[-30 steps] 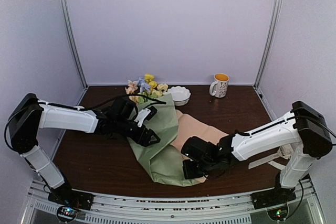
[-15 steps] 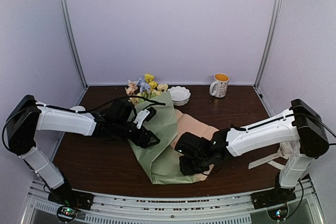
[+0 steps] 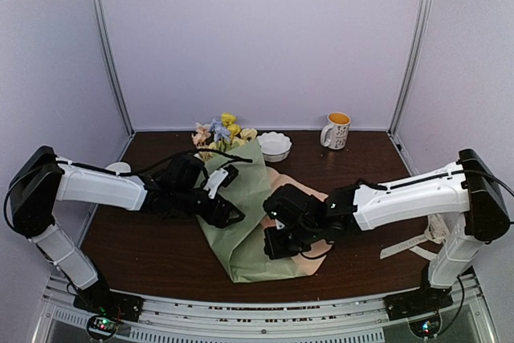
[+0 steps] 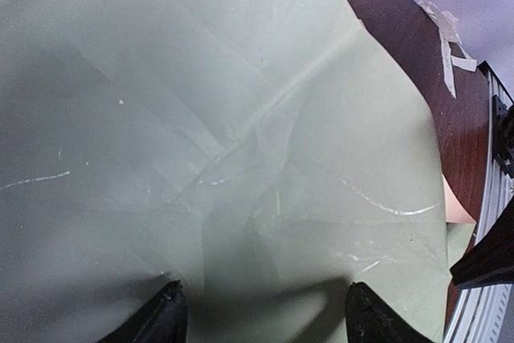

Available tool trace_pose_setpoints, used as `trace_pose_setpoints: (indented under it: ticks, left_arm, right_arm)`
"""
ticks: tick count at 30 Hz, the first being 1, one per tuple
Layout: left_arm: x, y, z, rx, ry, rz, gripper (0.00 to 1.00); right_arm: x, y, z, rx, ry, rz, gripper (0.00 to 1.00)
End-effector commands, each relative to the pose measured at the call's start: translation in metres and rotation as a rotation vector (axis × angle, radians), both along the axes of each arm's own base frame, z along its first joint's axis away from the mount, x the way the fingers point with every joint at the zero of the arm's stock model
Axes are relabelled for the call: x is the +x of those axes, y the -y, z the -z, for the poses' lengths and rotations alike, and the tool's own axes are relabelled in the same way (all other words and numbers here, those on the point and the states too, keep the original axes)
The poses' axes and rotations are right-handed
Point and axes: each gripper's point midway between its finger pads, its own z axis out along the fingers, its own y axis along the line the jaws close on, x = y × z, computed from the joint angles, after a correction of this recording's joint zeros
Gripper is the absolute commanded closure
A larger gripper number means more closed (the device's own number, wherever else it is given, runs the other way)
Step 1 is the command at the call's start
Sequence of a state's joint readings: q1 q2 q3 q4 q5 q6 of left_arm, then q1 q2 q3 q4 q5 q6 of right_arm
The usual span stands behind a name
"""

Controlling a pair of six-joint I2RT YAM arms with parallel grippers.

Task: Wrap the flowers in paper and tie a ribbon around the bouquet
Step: Fold the two-thirds-folded wrapping paper at the center of the board.

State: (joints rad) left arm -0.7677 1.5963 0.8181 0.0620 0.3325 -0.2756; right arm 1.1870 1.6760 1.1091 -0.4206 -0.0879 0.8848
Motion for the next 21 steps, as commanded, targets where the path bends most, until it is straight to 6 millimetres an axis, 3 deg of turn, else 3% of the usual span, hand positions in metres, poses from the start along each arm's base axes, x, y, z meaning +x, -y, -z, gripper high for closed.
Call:
trace_pose_setpoints:
  ticks: [1,6,8,12,15,17,19,21]
  left_arm:
    - [0.005,0.007,-0.004,-0.038,0.027,-0.005,0.29]
    - [0.008,0.015,0.004,-0.050,-0.031,-0.029,0.30]
    - [0.009,0.021,0.015,-0.023,-0.063,-0.034,0.31]
    - [0.015,0.027,0.042,0.049,-0.131,-0.055,0.31]
    - [0.015,0.031,0.051,0.096,-0.142,-0.053,0.31]
    - [0.015,0.030,0.058,0.139,-0.141,-0.054,0.31]
    - [0.017,0.029,0.066,0.178,-0.144,-0.058,0.30]
    - [0.018,0.027,0.075,0.211,-0.151,-0.066,0.31]
  right_arm:
    - [0.007,-0.033,0.005,0.173,-0.090,0.001,0.97]
    - [0.036,-0.016,0.041,0.063,-0.080,0.107,1.00]
    - [0.041,-0.007,0.046,0.023,-0.063,0.130,1.00]
    - [0.046,0.016,0.033,-0.065,0.000,0.149,1.00]
    - [0.052,0.051,0.020,-0.118,0.049,0.198,0.99]
    - [0.062,0.086,0.019,-0.152,0.058,0.260,0.88]
    - [0.072,0.121,0.024,-0.165,0.036,0.322,0.67]
    - [0.084,0.150,0.025,-0.158,0.005,0.377,0.54]
